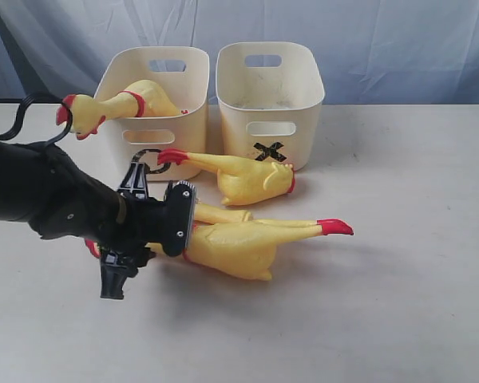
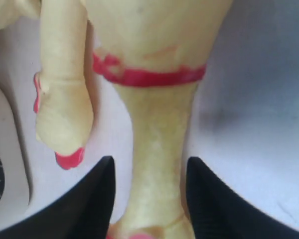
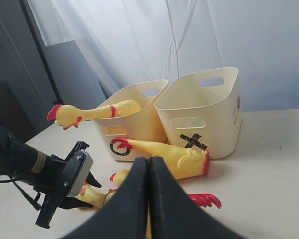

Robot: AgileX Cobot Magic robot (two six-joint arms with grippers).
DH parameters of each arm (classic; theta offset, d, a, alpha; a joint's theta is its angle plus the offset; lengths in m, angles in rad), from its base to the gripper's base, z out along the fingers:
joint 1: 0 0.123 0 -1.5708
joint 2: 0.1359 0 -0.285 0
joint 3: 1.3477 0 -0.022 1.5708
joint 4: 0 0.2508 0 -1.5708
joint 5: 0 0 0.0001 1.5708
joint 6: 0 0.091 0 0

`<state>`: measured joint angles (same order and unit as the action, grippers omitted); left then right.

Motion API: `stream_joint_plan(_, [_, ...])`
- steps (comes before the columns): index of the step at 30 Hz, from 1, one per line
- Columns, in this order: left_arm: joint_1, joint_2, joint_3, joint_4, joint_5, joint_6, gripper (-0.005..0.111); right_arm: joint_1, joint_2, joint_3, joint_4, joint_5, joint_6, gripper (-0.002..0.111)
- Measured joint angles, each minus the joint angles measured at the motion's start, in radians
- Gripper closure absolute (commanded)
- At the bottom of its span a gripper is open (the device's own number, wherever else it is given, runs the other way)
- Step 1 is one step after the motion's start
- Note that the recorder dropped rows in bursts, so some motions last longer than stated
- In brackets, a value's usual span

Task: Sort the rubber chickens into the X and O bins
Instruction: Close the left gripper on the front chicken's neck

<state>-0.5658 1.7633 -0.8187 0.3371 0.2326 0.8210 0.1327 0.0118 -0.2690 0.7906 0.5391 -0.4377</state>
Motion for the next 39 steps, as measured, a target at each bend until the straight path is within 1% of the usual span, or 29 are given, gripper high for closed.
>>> stream_joint_plan(4, [0.038, 0.002, 0.0, 0.002, -0.009, -0.002, 0.063, 0.0, 0.0, 0.0, 0.0, 0.0, 0.0, 0.109])
stream_joint_plan(7, [0.047, 0.002, 0.0, 0.0, -0.015, -0.002, 0.063, 0.0, 0.0, 0.0, 0.0, 0.0, 0.0, 0.109])
stream_joint_plan(14, [0.048, 0.006, 0.0, 0.0, -0.059, -0.002, 0.064, 0.0, 0.0, 0.0, 0.0, 0.0, 0.0, 0.109])
stream_joint_plan(17, [0.048, 0.018, 0.0, 0.0, -0.061, 0.006, 0.066, 0.0, 0.0, 0.0, 0.0, 0.0, 0.0, 0.109])
stream_joint_plan(23, [0.048, 0.044, 0.0, 0.012, -0.063, 0.074, 0.066, 0.0, 0.0, 0.0, 0.0, 0.0, 0.0, 0.109])
stream_joint_plan(39, [0.048, 0.046, 0.0, 0.044, -0.091, 0.087, 0.066, 0.0, 0.0, 0.0, 0.0, 0.0, 0.0, 0.109])
